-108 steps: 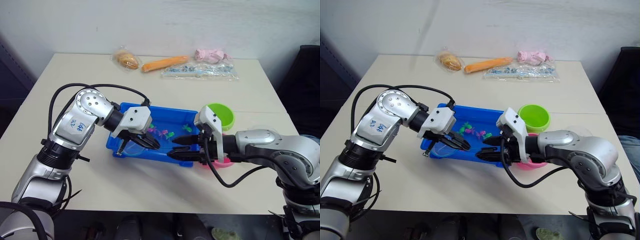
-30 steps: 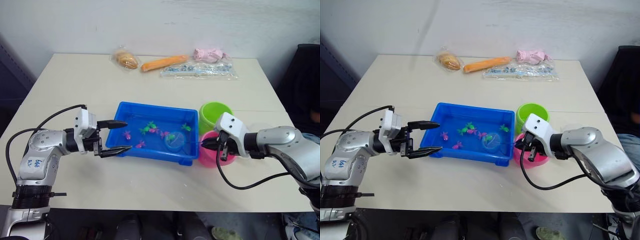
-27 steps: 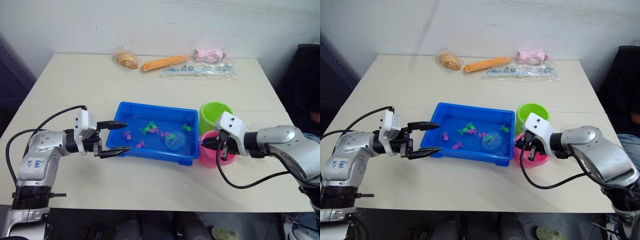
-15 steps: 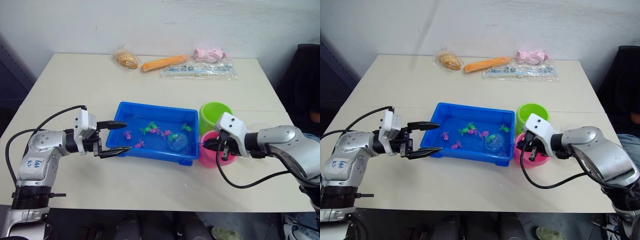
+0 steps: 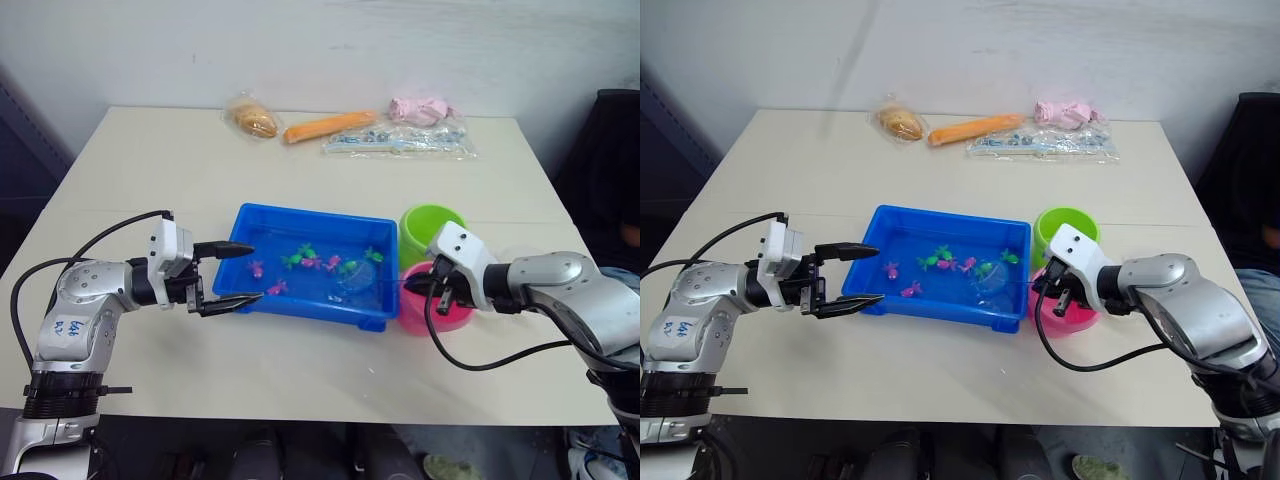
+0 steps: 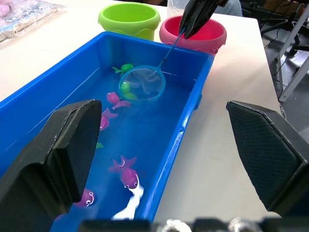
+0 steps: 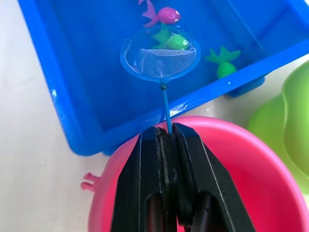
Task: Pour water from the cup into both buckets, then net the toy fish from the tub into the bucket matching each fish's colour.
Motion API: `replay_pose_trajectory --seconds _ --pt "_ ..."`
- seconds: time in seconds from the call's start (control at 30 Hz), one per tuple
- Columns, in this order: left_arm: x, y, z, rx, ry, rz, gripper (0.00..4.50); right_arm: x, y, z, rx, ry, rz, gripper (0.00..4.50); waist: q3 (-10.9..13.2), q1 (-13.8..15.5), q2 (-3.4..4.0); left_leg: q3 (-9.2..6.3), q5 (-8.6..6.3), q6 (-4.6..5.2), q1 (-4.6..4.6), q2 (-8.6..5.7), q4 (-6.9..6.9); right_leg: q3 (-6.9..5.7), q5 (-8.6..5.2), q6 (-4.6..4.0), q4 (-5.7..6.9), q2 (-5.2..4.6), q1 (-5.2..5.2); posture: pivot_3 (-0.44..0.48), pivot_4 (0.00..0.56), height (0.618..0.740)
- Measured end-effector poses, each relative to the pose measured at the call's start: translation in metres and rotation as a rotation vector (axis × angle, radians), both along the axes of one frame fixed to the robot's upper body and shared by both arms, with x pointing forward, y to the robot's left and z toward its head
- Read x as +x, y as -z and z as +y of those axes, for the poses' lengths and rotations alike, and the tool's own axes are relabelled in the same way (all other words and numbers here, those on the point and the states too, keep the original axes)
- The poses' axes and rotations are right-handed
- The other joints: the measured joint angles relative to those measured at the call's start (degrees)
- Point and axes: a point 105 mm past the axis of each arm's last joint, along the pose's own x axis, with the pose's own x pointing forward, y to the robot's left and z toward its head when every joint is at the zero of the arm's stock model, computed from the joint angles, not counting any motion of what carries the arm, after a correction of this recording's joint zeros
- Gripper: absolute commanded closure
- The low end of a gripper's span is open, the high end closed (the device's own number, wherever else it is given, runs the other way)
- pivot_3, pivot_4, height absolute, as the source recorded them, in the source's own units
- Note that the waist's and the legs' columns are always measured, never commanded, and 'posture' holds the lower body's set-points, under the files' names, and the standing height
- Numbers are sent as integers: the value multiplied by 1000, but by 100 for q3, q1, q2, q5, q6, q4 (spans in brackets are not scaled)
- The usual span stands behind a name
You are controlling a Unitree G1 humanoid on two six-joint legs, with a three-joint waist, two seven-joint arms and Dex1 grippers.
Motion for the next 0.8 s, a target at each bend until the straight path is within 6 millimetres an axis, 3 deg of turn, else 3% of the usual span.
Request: replay_pose_trajectory --seconds 0.23,0.8 --pt "0 1 0 -1 -10 2 38 16 0 6 6 22 -20 4500 0 -12 0 3 1 -1 6 1 0 2 0 -1 5 3 0 0 150 740" --pt "-3 7 4 7 -29 26 38 24 2 20 -5 47 19 4500 0 -12 0 4 0 -1 3 2 0 3 0 -1 5 -1 -2 0 150 740"
